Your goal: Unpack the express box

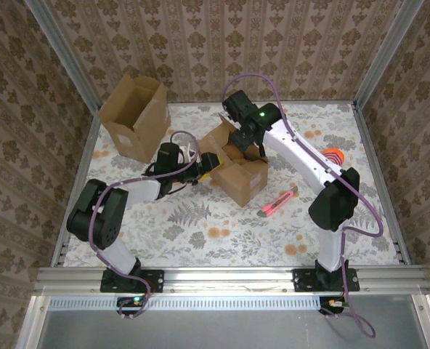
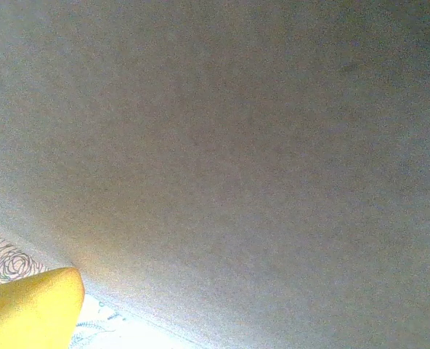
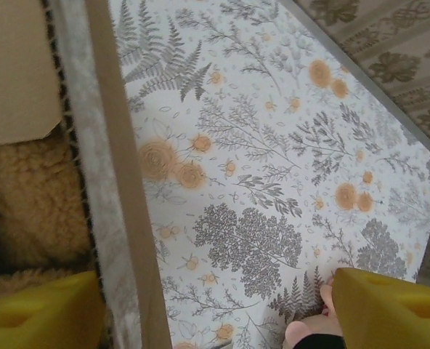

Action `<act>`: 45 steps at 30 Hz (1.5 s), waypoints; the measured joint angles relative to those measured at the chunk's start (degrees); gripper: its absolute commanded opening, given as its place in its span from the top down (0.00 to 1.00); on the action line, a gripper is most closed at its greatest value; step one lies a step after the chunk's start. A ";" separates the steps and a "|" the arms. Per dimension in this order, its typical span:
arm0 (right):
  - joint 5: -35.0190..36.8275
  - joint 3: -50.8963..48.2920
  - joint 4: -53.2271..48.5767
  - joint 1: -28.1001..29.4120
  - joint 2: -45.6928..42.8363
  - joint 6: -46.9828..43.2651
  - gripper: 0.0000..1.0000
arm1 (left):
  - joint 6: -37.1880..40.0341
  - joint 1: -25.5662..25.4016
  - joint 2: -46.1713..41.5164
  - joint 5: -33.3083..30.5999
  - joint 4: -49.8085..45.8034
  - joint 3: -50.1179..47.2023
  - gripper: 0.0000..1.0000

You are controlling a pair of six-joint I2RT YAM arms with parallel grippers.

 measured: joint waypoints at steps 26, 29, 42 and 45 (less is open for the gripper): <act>-11.69 1.44 -1.16 -2.21 3.23 3.58 1.00 | 14.58 1.88 -5.79 -1.70 -35.60 20.94 0.00; -14.40 -1.90 -0.37 -2.38 0.39 7.61 1.00 | 18.73 1.49 -9.68 -4.50 -43.30 26.08 0.00; -30.36 -28.76 19.54 -2.40 -18.47 32.15 1.00 | 24.26 -8.66 -15.19 -20.55 -63.80 30.10 0.00; -32.59 -35.01 26.21 -2.40 -21.42 38.03 1.00 | 24.26 -9.05 -15.08 -23.56 -65.51 29.18 0.00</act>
